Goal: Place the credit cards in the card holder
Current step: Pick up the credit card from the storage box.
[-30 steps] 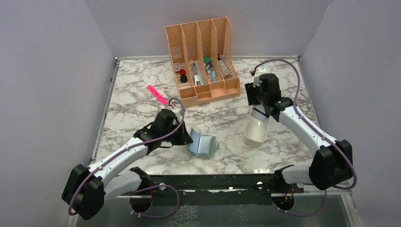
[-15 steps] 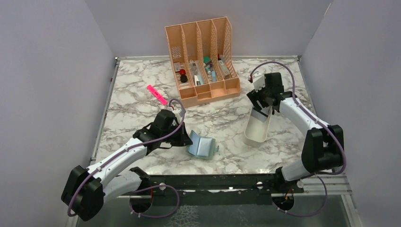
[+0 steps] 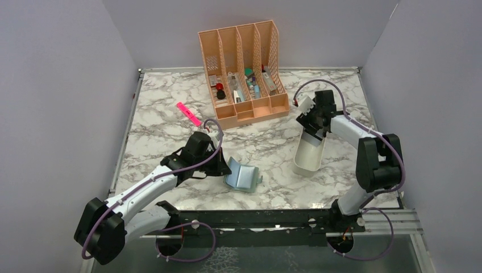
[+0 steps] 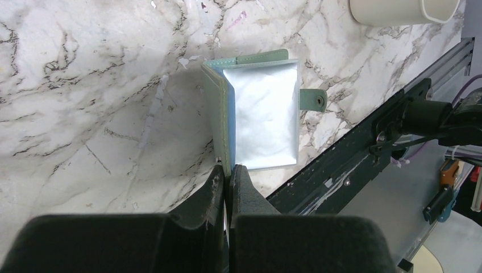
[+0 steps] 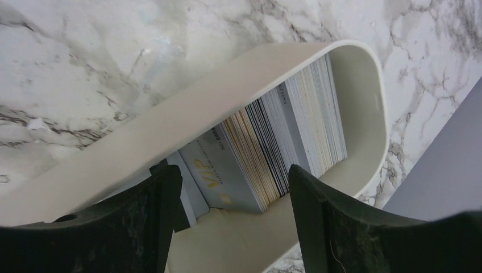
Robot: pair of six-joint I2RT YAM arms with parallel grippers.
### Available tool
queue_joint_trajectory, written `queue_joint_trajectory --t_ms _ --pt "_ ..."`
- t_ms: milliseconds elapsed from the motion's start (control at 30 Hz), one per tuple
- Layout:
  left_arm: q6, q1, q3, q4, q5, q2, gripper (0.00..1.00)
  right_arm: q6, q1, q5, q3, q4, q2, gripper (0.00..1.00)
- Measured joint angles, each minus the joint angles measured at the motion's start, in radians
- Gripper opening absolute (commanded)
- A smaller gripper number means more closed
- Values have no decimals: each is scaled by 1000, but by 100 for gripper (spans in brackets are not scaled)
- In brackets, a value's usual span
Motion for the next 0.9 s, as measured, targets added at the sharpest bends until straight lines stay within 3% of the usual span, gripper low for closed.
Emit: queue_joint_trajectory --t_ms 200,467,900 --pt "0 0 0 0 0 1 4 -46 -11 10 -11 43 61 66" --pt "0 0 0 0 0 1 4 -79 -6 46 -21 93 61 39" --pt "0 0 0 0 0 -11 4 -88 -7 53 -23 119 41 12"
